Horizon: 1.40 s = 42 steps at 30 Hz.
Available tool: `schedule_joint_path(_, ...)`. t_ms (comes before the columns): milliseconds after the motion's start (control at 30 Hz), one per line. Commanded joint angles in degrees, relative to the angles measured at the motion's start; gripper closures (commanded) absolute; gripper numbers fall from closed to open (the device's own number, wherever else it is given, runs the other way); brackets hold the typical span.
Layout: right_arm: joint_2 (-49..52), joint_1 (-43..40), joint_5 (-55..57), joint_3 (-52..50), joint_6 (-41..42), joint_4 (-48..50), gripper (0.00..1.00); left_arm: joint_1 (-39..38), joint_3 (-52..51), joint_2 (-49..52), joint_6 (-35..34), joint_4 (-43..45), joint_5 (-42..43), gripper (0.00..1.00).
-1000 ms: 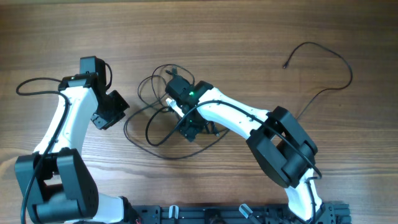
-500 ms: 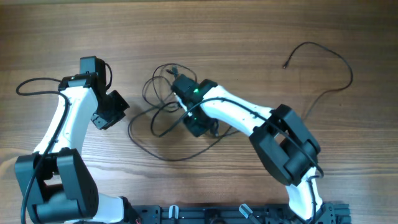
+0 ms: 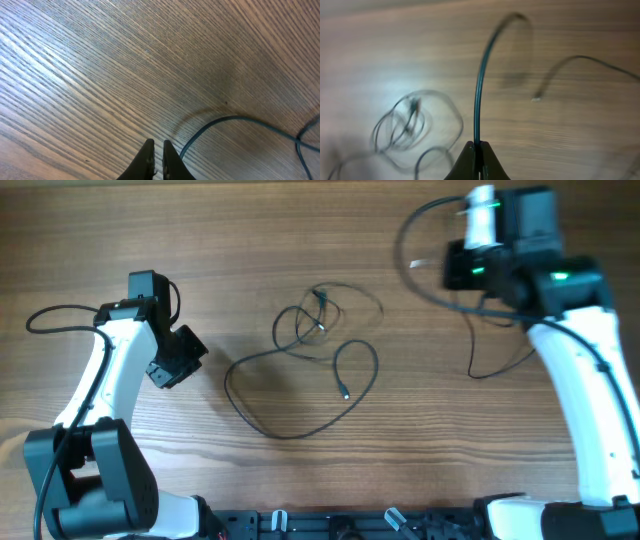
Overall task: Untangle cables
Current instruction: 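Drag the grasped cable to the upper right with the right gripper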
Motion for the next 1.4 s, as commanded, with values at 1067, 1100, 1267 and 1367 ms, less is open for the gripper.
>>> schedule_joint_path(1067, 22.03, -29.07, 15.63, 0.31, 25.03, 8.96, 0.96, -0.13, 0.09, 0.33, -0.59, -0.74, -0.96, 0.92)
schedule_joint_path(1100, 22.03, -29.07, 13.55, 0.31, 23.21, 10.34, 0.88, -0.13, 0.09, 0.33, -0.59, -0.74, -0.94, 0.92)
schedule_joint_path(1267, 22.01, -29.07, -0.48, 0.33, 13.09, 14.01, 0.16, -0.13, 0.09, 0.33, -0.59, -0.74, -0.94, 0.92)
schedule_joint_path(1367, 22.01, -28.96, -1.31, 0.33, 13.27, 9.40, 0.16, -0.13, 0.09, 0.33, -0.59, -0.76, -0.94, 0.92)
